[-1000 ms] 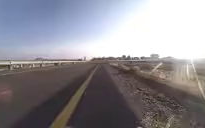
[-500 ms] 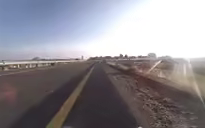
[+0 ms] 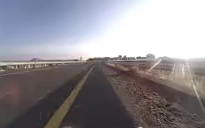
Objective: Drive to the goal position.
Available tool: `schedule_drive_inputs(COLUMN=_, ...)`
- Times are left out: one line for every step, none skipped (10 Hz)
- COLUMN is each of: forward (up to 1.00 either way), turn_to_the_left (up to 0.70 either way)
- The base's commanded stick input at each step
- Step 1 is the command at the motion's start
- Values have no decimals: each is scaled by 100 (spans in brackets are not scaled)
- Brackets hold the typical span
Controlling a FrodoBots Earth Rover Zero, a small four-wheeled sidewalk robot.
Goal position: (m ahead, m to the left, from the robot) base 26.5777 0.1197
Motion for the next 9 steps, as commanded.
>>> schedule_drive_inputs(forward=50, turn_to_the_left=0)
schedule_drive_inputs(forward=50, turn_to_the_left=0)
schedule_drive_inputs(forward=50, turn_to_the_left=0)
schedule_drive_inputs(forward=50, turn_to_the_left=0)
schedule_drive_inputs(forward=50, turn_to_the_left=0)
schedule_drive_inputs(forward=50, turn_to_the_left=0)
schedule_drive_inputs(forward=50, turn_to_the_left=0)
schedule_drive_inputs(forward=50, turn_to_the_left=0)
schedule_drive_inputs(forward=50, turn_to_the_left=0)
